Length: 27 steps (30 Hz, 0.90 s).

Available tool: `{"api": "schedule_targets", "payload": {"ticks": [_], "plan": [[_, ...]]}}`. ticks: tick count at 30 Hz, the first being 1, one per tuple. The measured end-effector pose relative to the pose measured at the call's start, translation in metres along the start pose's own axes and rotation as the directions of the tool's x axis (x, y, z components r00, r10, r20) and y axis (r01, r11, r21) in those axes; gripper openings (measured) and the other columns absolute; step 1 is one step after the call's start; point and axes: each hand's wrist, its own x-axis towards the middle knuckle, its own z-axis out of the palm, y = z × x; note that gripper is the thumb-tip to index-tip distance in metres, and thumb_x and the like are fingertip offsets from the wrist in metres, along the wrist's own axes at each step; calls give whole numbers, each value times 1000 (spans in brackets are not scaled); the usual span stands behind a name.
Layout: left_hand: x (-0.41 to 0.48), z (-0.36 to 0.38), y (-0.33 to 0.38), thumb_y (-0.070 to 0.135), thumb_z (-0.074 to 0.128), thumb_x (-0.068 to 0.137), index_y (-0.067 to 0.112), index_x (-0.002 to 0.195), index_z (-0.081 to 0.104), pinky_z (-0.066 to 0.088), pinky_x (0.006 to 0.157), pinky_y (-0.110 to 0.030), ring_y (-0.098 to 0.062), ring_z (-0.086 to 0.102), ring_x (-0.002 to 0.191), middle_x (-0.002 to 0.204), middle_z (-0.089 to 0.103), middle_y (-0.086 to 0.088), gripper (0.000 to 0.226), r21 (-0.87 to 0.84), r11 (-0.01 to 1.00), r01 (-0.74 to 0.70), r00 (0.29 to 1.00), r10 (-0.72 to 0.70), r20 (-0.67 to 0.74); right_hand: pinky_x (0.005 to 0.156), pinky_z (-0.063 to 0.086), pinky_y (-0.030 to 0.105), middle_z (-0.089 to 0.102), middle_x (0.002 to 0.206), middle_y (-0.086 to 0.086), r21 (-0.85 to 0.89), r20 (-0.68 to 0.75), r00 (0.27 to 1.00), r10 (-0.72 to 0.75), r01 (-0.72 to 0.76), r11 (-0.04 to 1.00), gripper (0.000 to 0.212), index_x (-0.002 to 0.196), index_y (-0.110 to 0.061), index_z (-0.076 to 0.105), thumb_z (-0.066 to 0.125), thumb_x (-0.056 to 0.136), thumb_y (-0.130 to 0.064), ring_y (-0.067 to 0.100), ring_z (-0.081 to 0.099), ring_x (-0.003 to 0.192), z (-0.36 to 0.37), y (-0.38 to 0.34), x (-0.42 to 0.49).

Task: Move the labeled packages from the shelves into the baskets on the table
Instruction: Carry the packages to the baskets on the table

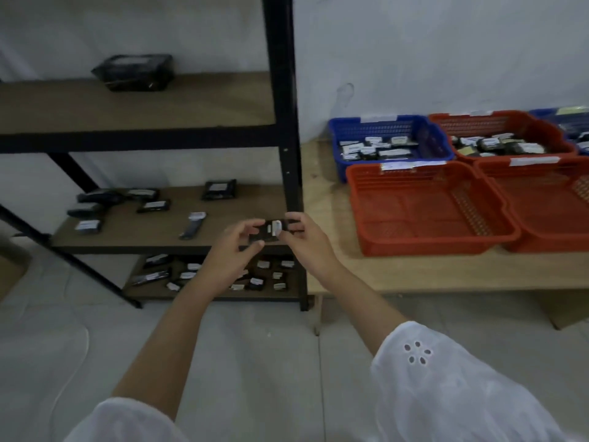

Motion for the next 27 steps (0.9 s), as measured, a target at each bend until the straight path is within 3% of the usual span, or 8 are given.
{"api": "schedule_targets", "payload": {"ticks": [4, 11, 15, 18, 22, 27], "plan": [[0, -32, -40, 16, 59, 91, 33, 119, 53, 38, 92, -22, -7, 50, 112, 112, 56, 12, 33, -24, 999, 27, 1000, -27, -7, 64, 41, 10, 56, 113, 0, 16, 18, 999, 30, -30, 999, 41, 126, -24, 52, 64, 88, -30, 14, 55, 102, 47, -2, 14], [35, -79, -99, 15, 60, 90, 37, 117, 51, 35, 80, -6, -1, 49, 106, 108, 52, 20, 36, -19, 998, 67, 997, -67, -28, 70, 39, 14, 55, 106, -3, 20, 53, 997, 51, -53, 998, 39, 124, -24, 53, 63, 88, -32, 10, 54, 98, 118, 1, 72], [60, -118, -135, 14, 59, 90, 35, 117, 51, 41, 87, -16, -3, 52, 106, 117, 55, 6, 35, -42, 993, 106, 992, -109, -60, 68, 38, 16, 55, 108, -1, 6, 108, 991, 80, -81, 997, 39, 126, -23, 51, 61, 89, -31, 11, 52, 100, 165, -7, 118], [75, -149, -165, 14, 59, 90, 34, 117, 52, 40, 86, -14, 5, 51, 97, 113, 56, 8, 34, -57, 988, 143, 983, -149, -112, 64, 36, 16, 55, 102, -4, -33, 161, 984, 81, -76, 997, 38, 127, -21, 50, 60, 91, -30, 5, 51, 89, 201, -19, 145], [87, -188, -203, 17, 59, 90, 35, 118, 52, 39, 93, -25, -2, 51, 103, 106, 53, 19, 35, -46, 984, 173, 967, -179, -182, 56, 39, 8, 54, 88, -11, -43, 176, 979, 105, -99, 994, 36, 125, -16, 51, 59, 91, -24, -3, 49, 78, 245, -29, 172], [101, -239, -252, 17, 59, 90, 35, 117, 52, 41, 100, -35, -14, 52, 113, 118, 57, 2, 34, -48, 986, 161, 972, -167, -167, 65, 39, 19, 58, 114, 4, -70, 179, 969, 173, -162, 984, 38, 127, -21, 49, 58, 91, -31, 12, 57, 94, 303, -35, 197]]}}
